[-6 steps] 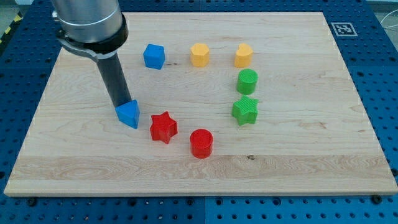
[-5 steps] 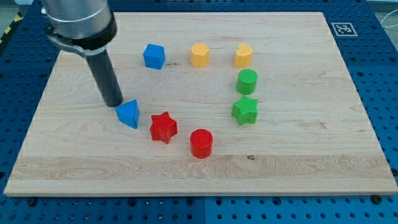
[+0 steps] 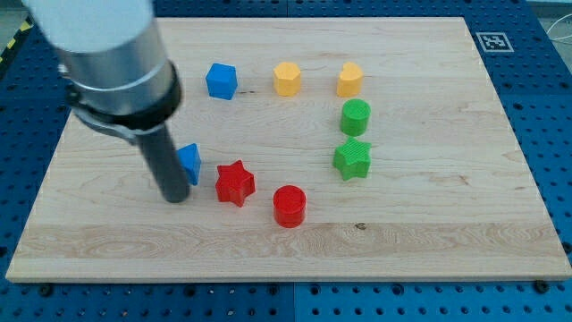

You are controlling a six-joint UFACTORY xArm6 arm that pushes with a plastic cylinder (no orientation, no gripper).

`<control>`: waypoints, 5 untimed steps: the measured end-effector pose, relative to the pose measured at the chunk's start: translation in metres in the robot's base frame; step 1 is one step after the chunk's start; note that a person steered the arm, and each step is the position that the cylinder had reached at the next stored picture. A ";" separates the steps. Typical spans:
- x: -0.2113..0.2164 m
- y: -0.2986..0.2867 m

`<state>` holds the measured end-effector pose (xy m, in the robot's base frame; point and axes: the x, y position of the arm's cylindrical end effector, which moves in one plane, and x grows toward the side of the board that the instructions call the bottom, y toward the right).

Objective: Slide the red star slightly right

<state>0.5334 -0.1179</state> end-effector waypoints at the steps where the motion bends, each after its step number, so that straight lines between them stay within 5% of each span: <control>1: 0.004 0.032; 4: 0.004 0.045; 5: 0.008 -0.010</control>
